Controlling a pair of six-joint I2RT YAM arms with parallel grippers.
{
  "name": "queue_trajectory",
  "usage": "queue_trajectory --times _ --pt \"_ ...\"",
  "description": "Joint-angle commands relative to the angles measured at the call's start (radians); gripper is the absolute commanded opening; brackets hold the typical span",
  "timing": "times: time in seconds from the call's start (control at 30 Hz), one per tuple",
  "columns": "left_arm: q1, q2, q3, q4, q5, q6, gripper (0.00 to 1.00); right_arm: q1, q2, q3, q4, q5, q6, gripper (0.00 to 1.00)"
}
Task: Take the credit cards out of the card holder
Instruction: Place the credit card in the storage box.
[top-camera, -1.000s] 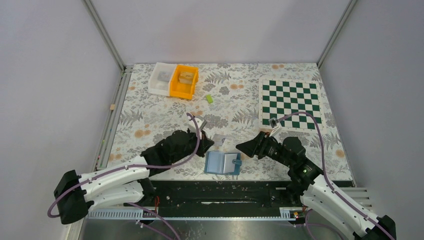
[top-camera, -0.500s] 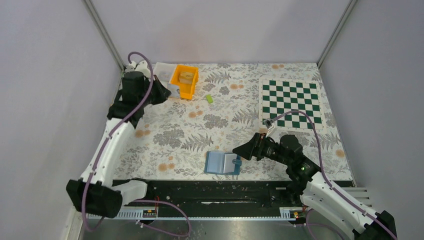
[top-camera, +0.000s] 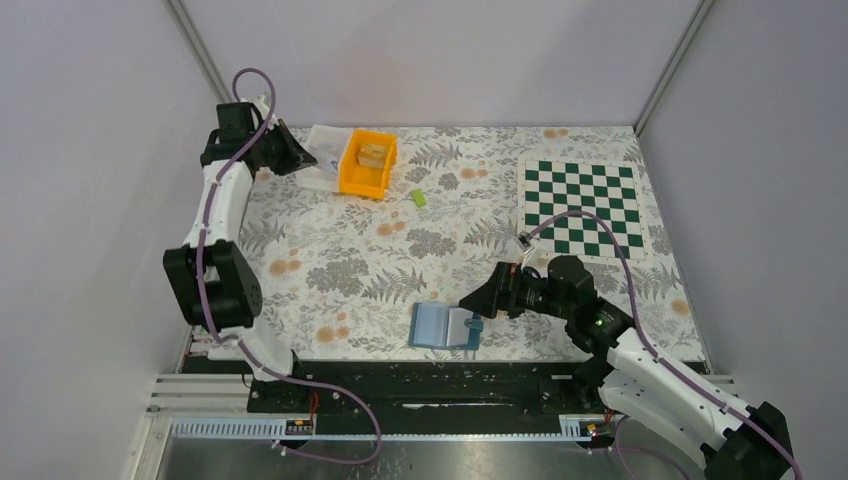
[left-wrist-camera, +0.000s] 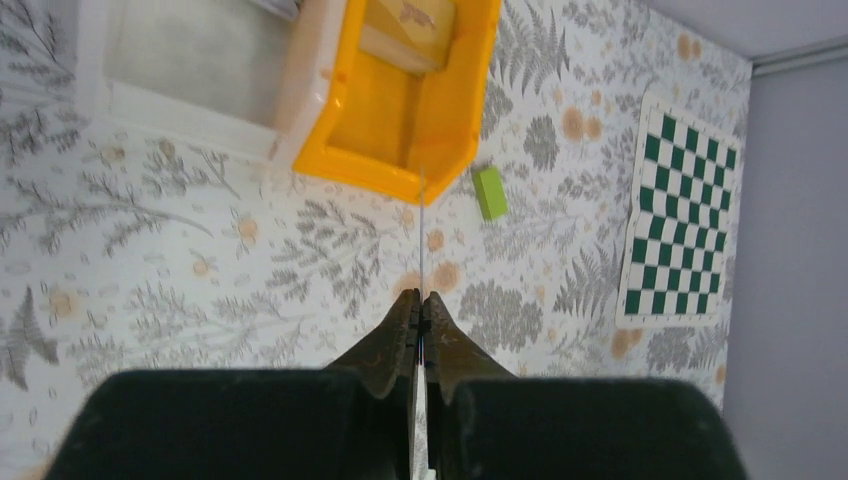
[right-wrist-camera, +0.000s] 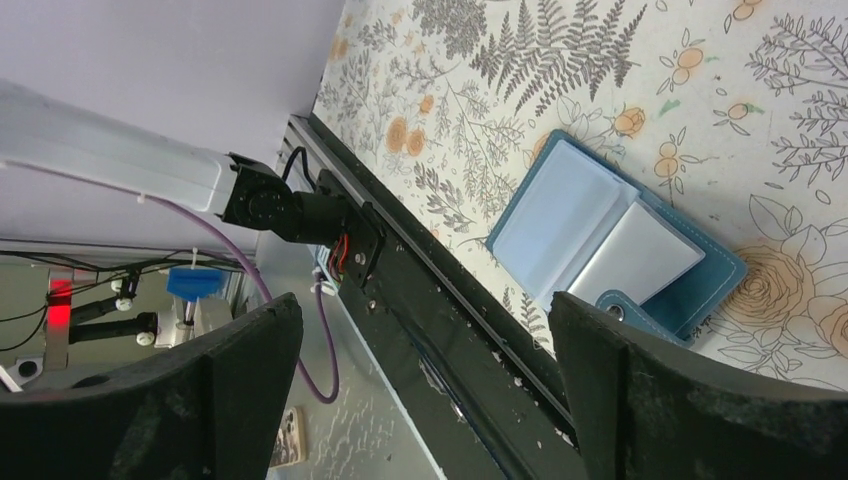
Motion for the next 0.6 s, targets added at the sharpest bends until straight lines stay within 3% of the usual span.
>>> queue_trajectory --times 0.0,0.2,0.57 --pt "0.062 0.131 0.128 0.076 0.171 -0.01 0.0 -0.006 0.029 0.061 -0.002 -0.034 -0.026 0.99" --pt "0.062 0.361 0.383 0.012 0.136 0.006 0.0 -0.004 0.088 0.121 -0.039 -0.031 -0.067 0.99" --pt "0.063 0.57 0.58 0.091 0.117 0.031 0.0 -0.004 0.203 0.186 -0.081 -0.053 -0.082 0.99"
